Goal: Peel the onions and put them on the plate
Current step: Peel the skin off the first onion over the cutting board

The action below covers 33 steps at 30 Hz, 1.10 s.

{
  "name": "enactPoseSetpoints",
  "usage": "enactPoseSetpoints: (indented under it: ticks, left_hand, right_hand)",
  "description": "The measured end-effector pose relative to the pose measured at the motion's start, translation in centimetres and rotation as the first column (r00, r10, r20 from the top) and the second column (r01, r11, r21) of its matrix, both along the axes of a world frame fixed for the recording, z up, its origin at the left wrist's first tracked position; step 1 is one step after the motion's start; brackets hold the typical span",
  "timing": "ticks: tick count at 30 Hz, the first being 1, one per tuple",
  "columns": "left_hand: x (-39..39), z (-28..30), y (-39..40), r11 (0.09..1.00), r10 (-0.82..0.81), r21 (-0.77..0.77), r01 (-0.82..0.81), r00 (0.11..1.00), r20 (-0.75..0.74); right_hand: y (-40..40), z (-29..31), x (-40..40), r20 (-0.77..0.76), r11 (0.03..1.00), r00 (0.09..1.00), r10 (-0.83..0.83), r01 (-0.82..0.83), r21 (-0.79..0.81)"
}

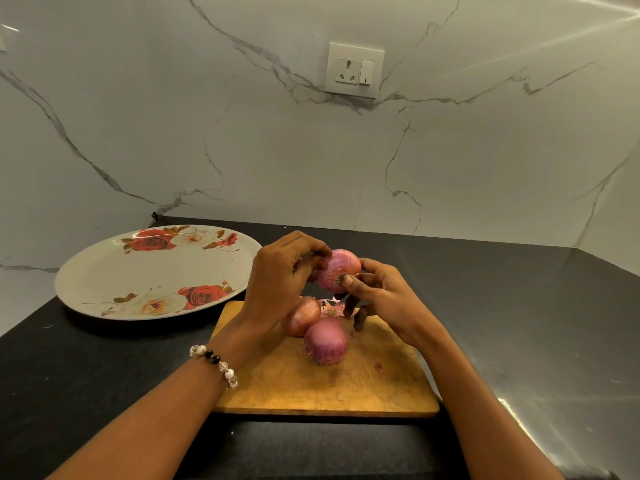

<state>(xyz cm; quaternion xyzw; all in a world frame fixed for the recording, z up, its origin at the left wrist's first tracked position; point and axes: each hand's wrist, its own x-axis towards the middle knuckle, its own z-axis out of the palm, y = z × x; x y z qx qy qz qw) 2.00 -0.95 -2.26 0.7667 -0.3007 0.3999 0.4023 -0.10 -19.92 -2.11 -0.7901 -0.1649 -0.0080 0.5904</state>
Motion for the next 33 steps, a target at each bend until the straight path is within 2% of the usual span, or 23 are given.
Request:
enactPoseSetpoints:
  ticks: [12, 20, 22, 24, 28, 33]
  left_hand:
    - [0.3, 0.2, 0.7, 0.993, -0.098, 0.063, 0.099, 0.995, -0.006]
    - [0.2, 0.3, 0.8, 0.993, -0.087, 0.077, 0.091, 0.995, -0.043]
    - [0.0, 0.3, 0.5, 0.997, -0.070, 0.015, 0.072, 0.992, -0.100]
    - [-0.3, 0.5, 0.2, 0.995, -0.067, -0.083, 0.050, 0.973, -0.222]
    - [-0.5, 0.6, 0.1, 0.969, -0.183, -0.236, 0.070, 0.847, -0.499]
    - [-0.8, 0.8, -0.2, 0.942, -0.287, -0.316, 0.108, 0.748, -0.599]
  right_hand:
    - [-0.1, 0.0, -0.1, 0.000, 0.998, 1.000, 0.023, -0.023, -0.058]
    - [-0.2, -0.1, 0.0, 0.008, 0.998, 1.000, 0.015, -0.014, -0.063]
    - [-0.2, 0.0, -0.1, 0.012, 0.999, 1.000, 0.013, -0.012, -0.047]
    - [-0.2, 0.0, 0.0, 0.017, 1.000, 1.000, 0.001, 0.000, -0.030]
    - [-0.2, -0.1, 0.1, 0.045, 1.000, 0.999, 0.004, -0.004, 0.003]
    - [-0.3, -0.4, 0.4, 0.100, 1.000, 0.995, -0.008, 0.008, -0.001]
